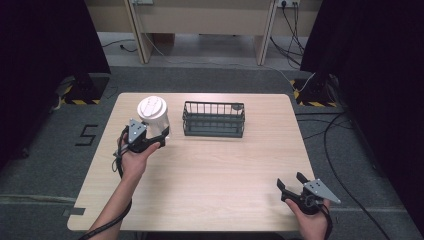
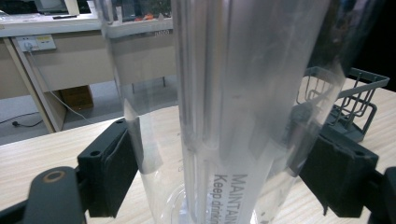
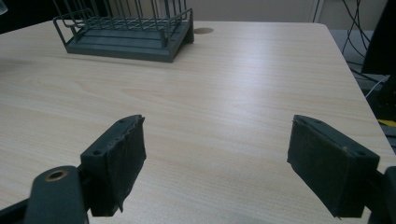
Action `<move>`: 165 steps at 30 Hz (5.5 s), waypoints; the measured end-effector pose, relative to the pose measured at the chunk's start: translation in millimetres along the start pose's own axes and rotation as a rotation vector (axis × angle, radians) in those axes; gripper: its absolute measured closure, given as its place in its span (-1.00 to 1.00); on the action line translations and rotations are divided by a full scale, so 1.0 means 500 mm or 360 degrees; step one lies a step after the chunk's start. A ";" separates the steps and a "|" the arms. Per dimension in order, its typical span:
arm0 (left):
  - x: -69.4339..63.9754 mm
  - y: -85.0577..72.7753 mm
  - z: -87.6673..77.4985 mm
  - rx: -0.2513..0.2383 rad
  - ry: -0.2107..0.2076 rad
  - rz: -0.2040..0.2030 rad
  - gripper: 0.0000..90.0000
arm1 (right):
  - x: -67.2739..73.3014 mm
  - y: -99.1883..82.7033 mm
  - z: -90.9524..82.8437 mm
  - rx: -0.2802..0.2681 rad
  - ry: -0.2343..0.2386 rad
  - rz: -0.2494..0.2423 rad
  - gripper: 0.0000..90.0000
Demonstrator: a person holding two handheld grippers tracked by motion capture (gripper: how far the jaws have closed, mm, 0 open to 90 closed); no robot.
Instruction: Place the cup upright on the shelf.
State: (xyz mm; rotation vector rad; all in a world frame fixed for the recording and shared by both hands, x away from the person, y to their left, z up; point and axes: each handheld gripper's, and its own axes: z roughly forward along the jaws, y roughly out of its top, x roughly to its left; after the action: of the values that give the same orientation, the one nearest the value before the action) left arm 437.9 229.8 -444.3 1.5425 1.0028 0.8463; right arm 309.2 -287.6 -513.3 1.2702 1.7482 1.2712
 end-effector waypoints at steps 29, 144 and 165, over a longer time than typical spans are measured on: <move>-0.042 0.054 0.032 -0.0047 -0.0079 0.0038 -0.60 | 0.000 0.000 0.000 0.0006 0.0005 0.0023 -0.56; -0.204 0.185 0.259 -0.0015 -0.0252 0.0057 -0.60 | -0.004 -0.001 -0.001 -0.0011 0.0014 0.0066 -0.58; -0.214 0.133 0.326 0.0099 -0.0183 0.0043 -0.60 | -0.005 -0.002 -0.002 -0.0019 0.0017 0.0064 -0.58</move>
State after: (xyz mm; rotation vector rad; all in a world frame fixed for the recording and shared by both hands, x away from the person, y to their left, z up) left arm 554.0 62.7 -411.2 1.6420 0.9344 0.7425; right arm 308.8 -290.3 -513.8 1.3003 1.7280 1.3118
